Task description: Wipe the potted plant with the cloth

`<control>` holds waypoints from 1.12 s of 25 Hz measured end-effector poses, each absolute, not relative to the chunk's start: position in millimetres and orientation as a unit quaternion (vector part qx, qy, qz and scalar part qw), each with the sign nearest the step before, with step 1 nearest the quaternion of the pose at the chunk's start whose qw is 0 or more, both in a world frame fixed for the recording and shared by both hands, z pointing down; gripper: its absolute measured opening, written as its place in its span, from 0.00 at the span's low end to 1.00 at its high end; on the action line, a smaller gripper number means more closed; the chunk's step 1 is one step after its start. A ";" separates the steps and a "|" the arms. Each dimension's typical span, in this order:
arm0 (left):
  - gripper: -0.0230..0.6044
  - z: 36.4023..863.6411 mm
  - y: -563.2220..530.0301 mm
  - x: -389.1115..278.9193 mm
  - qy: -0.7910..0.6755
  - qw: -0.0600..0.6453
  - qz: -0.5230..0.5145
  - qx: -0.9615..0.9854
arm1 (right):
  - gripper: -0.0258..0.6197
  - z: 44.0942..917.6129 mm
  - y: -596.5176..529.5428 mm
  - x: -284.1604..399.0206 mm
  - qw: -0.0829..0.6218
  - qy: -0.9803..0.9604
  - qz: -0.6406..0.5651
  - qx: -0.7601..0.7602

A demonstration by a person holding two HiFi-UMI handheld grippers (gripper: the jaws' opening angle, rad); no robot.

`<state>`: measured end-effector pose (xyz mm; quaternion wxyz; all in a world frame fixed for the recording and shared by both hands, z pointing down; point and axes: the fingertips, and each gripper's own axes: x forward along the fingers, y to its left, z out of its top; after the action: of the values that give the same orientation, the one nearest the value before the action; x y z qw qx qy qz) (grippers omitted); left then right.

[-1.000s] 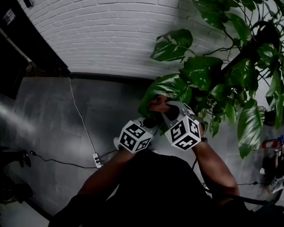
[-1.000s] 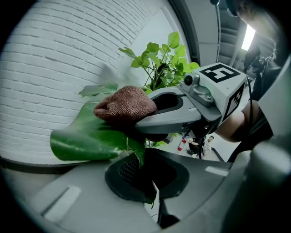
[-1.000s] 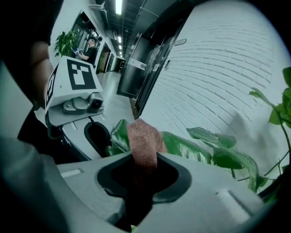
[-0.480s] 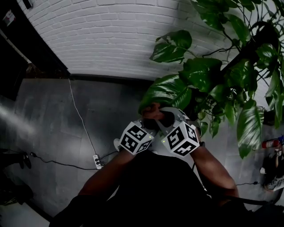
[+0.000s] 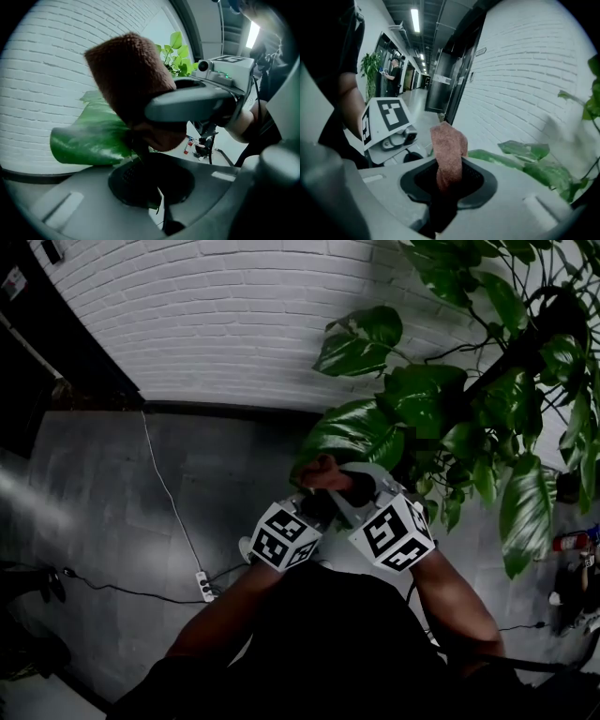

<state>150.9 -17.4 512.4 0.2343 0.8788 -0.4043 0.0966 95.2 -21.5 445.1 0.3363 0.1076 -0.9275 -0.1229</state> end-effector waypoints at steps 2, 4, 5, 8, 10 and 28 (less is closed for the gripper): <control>0.07 512.0 -17.5 152.0 -0.401 0.233 0.097 0.881 | 0.15 427.3 -47.0 97.3 0.318 -0.923 -0.154 0.152; 0.07 512.0 -17.4 153.1 -0.398 0.233 0.097 0.882 | 0.15 415.2 -78.4 103.1 0.310 -0.910 -0.182 0.205; 0.07 512.2 -17.3 153.3 -0.397 0.234 0.096 0.882 | 0.15 413.0 -94.4 108.0 0.315 -0.899 -0.195 0.232; 0.07 514.2 -17.2 151.9 -0.396 0.245 0.089 0.881 | 0.15 418.7 -133.4 120.4 0.348 -0.864 -0.225 0.285; 0.07 514.6 -17.3 149.9 -0.395 0.251 0.083 0.880 | 0.15 426.0 -150.1 122.1 0.370 -0.849 -0.232 0.296; 0.07 523.7 -16.4 145.2 -0.399 0.233 0.099 0.881 | 0.15 487.7 -78.9 70.9 0.434 -0.869 -0.194 0.138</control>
<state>145.2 -16.4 523.7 0.2326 0.8813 -0.3991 0.0994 70.9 -78.9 487.7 0.4345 0.1378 -0.8688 -0.1935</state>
